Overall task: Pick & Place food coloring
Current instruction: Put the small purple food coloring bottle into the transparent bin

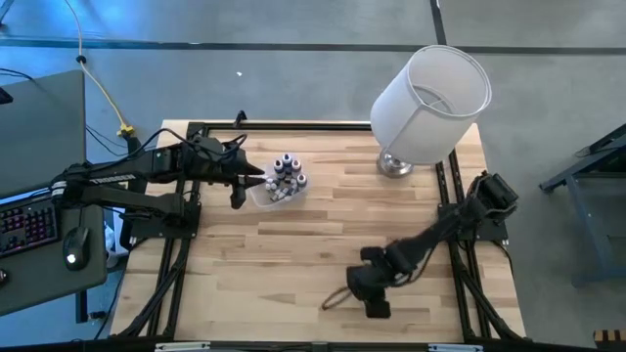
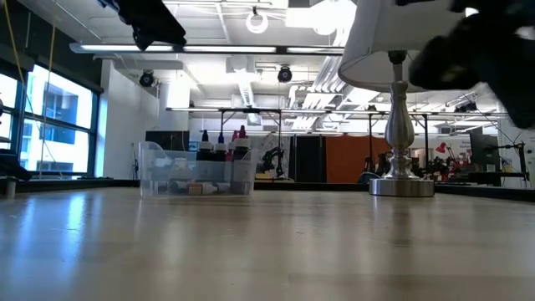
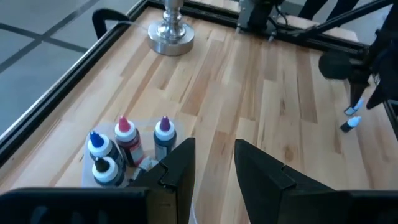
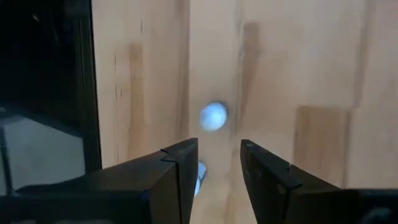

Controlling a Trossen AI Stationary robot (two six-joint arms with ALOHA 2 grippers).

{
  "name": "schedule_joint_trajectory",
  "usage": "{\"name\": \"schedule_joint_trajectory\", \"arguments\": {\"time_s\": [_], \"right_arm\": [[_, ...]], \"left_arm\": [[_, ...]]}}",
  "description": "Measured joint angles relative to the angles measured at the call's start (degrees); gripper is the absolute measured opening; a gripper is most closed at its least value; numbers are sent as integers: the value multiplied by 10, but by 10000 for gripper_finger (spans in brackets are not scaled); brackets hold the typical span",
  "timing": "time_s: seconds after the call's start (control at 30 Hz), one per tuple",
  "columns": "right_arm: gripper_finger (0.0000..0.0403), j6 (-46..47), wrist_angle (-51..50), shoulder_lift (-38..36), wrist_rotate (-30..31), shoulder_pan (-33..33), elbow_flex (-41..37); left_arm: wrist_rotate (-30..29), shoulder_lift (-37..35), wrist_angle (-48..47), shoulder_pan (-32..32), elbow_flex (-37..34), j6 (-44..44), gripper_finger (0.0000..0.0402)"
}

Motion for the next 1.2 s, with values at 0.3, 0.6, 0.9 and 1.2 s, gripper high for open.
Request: {"name": "schedule_joint_trajectory", "arguments": {"time_s": [0.3,0.6,0.9,1.2], "right_arm": [[114,11,79,1,64,28,-40],[114,3,189,1,46,27,-90],[114,0,178,-1,46,27,-94],[114,-104,193,-4,1,36,-94]], "left_arm": [[0,0,40,0,0,-3,111],[17,0,51,0,0,-13,111],[16,0,51,0,0,-13,111],[15,0,50,0,0,-13,111]]}}
